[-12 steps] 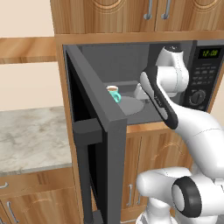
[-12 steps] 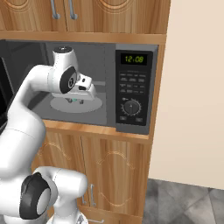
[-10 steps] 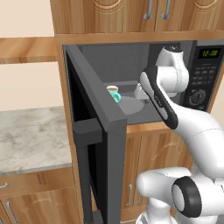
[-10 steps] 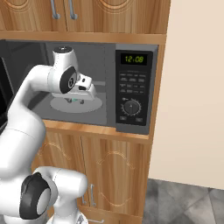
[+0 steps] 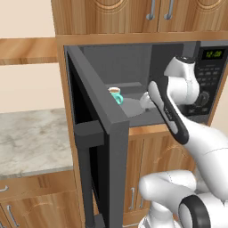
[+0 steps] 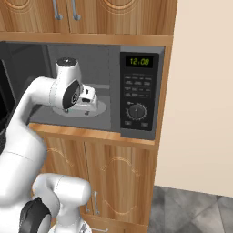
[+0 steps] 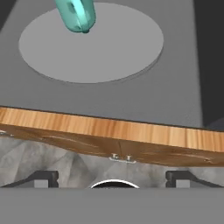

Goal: Pick the cup of tea, navigate to the dining table, and place it on the saucer.

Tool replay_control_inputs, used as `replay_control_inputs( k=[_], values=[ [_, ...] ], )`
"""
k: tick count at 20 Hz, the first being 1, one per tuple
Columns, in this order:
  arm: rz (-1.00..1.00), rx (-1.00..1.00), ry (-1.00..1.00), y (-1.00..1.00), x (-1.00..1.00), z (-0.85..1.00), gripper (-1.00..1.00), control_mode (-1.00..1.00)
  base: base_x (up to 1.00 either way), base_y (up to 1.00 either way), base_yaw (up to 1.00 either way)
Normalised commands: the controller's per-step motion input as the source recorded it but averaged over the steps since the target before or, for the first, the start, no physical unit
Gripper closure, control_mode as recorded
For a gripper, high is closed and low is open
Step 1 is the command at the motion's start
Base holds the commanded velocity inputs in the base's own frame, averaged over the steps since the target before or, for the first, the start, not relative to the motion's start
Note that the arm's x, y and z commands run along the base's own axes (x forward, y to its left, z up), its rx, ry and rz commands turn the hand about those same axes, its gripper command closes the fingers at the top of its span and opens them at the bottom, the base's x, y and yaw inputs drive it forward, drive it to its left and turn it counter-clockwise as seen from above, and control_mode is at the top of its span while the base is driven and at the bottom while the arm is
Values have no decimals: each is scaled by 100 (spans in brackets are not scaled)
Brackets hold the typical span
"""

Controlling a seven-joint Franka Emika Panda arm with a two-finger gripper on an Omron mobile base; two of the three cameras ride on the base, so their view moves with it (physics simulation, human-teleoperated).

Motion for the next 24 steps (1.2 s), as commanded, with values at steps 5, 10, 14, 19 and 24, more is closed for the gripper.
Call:
replay_control_inputs(
  k=[5,10,14,19,24],
  values=[
    [9,10,-15,22,2,0,-100,-100,0,0,0],
    [5,1,-21,43,17,0,-100,-100,0,0,0],
    [6,0,-19,32,29,0,-100,-100,0,0,0],
    [7,0,-3,13,54,10,-100,-100,0,0,0],
    [4,0,0,6,49,13,-100,-100,0,0,0]
  ],
)
